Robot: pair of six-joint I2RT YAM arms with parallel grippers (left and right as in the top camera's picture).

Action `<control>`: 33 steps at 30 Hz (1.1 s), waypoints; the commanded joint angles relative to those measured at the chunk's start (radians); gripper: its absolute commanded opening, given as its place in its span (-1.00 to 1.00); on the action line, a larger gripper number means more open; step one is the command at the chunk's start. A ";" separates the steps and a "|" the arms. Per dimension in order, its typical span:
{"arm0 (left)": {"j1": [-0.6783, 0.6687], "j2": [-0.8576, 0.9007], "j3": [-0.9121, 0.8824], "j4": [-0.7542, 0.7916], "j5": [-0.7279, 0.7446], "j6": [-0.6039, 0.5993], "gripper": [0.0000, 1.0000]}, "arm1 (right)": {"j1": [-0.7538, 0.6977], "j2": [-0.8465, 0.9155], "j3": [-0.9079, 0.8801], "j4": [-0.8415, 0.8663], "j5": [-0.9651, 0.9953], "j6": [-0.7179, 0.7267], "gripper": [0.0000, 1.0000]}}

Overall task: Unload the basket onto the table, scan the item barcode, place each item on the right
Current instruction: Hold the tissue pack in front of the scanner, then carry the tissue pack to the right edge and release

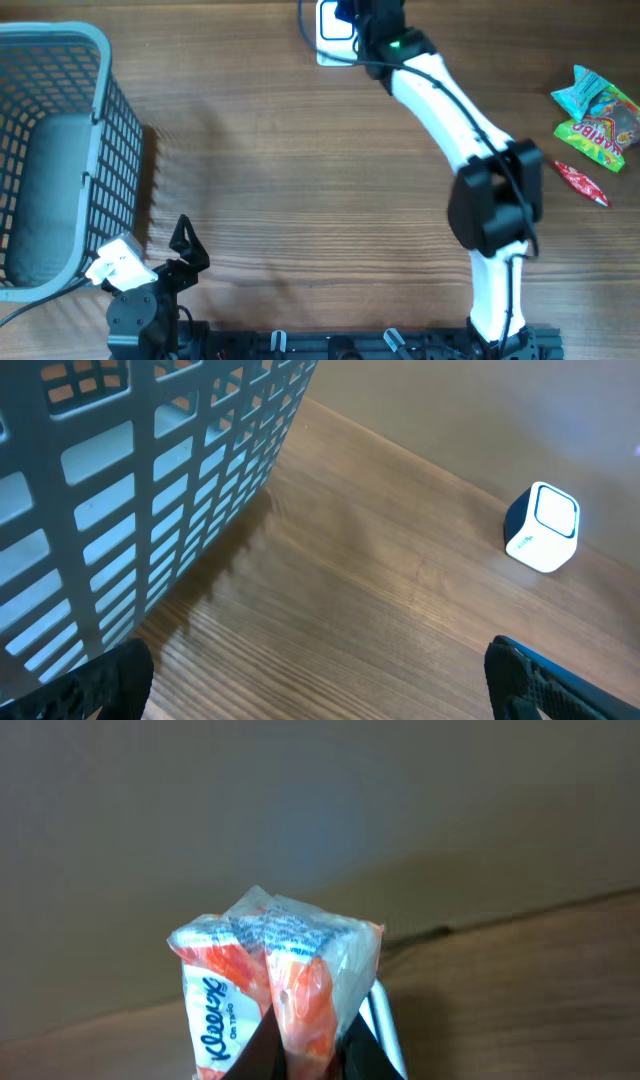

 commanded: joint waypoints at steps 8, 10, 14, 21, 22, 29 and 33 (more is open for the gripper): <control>-0.003 -0.006 -0.004 0.002 -0.010 0.011 1.00 | 0.000 0.272 0.000 0.427 -0.124 -0.452 -0.91; -0.003 -0.006 -0.004 0.002 -0.010 0.011 1.00 | 0.000 0.281 0.000 0.426 -0.124 -0.452 -0.91; -0.003 -0.006 -0.004 0.002 -0.010 0.011 1.00 | 0.000 0.249 0.000 0.426 -0.119 -0.463 -0.91; -0.003 -0.006 -0.004 0.002 -0.010 0.011 1.00 | -0.044 -0.139 0.000 -0.155 0.161 -0.463 -0.91; -0.003 -0.006 -0.004 0.002 -0.010 0.011 1.00 | -0.060 -0.179 0.000 -0.245 0.253 -0.463 -0.91; -0.003 -0.006 -0.004 0.002 -0.010 0.011 1.00 | -0.443 -0.203 0.000 -0.875 0.131 -0.436 -0.92; -0.003 -0.006 -0.004 0.002 -0.010 0.011 1.00 | -0.623 -0.079 0.000 -0.902 -0.206 -0.422 -0.91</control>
